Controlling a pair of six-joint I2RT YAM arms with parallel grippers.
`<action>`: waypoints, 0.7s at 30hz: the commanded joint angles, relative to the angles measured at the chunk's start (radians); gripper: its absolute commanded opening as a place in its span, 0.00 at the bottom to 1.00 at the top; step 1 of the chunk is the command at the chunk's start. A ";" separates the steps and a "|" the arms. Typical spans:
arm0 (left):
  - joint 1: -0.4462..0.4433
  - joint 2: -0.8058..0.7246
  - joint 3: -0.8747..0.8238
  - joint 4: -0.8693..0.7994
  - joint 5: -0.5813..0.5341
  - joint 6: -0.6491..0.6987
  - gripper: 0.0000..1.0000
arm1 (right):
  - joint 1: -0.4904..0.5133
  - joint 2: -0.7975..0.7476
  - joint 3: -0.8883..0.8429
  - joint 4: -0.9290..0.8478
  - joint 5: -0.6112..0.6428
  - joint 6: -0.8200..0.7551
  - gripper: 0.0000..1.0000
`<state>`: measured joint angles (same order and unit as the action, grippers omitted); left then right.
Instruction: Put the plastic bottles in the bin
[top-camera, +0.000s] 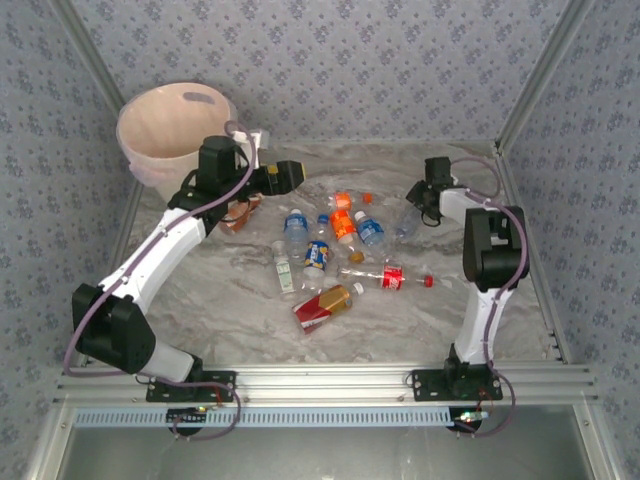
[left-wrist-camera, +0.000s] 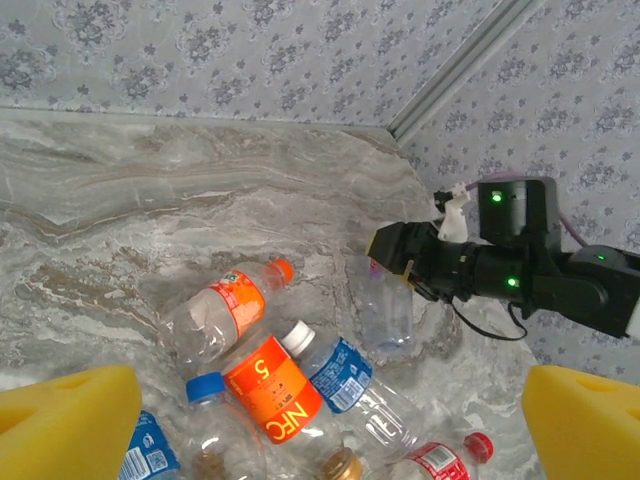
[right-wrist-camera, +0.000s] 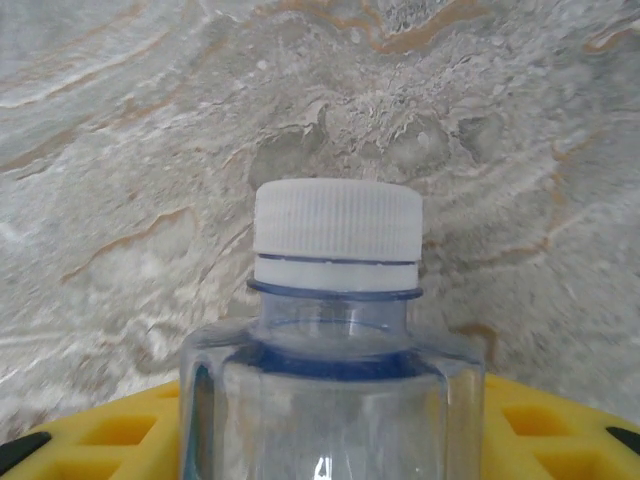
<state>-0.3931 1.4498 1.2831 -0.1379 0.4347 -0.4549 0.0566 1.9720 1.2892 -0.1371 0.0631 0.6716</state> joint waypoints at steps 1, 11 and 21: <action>-0.006 0.015 -0.013 0.014 0.015 -0.022 0.98 | 0.000 -0.143 -0.070 0.091 -0.012 -0.033 0.54; -0.021 0.058 -0.033 0.076 0.069 -0.070 0.98 | 0.090 -0.473 -0.324 0.223 -0.013 -0.078 0.50; -0.105 0.154 -0.055 0.201 0.201 -0.086 0.98 | 0.292 -0.621 -0.481 0.533 -0.036 0.046 0.51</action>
<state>-0.4770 1.5776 1.2442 -0.0212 0.5457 -0.5262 0.3134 1.3682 0.8299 0.2447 0.0311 0.6632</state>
